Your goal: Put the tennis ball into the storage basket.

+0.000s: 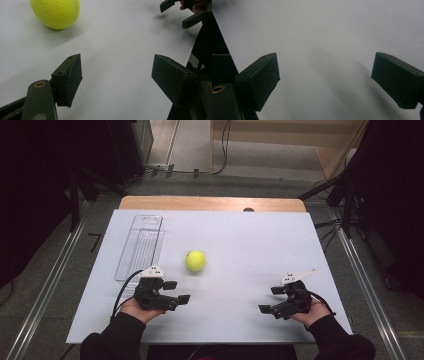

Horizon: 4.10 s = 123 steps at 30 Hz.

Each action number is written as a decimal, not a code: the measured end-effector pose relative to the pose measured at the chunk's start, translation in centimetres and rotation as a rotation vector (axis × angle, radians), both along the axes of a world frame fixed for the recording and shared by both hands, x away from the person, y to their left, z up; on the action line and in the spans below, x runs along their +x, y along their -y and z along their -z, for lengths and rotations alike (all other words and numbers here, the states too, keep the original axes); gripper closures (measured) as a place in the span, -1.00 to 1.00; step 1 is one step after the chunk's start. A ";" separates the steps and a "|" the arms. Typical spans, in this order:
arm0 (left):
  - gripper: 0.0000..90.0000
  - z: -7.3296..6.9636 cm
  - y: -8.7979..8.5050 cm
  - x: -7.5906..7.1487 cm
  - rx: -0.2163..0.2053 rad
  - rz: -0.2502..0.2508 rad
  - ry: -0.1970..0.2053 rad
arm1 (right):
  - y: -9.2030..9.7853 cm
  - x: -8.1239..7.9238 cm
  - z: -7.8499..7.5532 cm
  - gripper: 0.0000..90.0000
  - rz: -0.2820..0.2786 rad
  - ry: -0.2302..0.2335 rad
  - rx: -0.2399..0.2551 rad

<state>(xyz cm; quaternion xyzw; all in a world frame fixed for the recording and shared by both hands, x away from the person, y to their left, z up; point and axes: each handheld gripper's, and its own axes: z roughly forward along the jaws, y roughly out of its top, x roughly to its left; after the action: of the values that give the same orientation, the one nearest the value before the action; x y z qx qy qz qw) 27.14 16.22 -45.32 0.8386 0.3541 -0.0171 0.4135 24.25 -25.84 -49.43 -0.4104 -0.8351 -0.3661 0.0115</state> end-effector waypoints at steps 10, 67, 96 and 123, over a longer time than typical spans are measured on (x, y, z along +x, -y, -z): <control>-0.68 0.0 0.9 0.4 0.009 0.006 -0.012 | 0.0 0.0 0.0 -0.86 0.002 -0.001 0.003; -1.00 -2.0 3.6 4.8 0.075 -0.043 0.002 | 0.2 -0.1 -0.1 -0.86 0.000 0.001 0.006; -1.00 -2.4 4.8 8.4 0.077 -0.066 -0.021 | 0.2 -0.1 -0.1 -0.86 -0.002 0.002 0.008; -1.00 -1.7 6.3 11.6 0.080 -0.096 -0.046 | 0.2 -0.1 -0.1 -0.86 -0.007 0.003 0.009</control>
<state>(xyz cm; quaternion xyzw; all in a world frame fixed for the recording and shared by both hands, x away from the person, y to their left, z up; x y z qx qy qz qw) 38.79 9.92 -43.64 0.8360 0.4036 -0.0022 0.3718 24.18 -26.00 -49.29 -0.4071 -0.8348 -0.3703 0.0134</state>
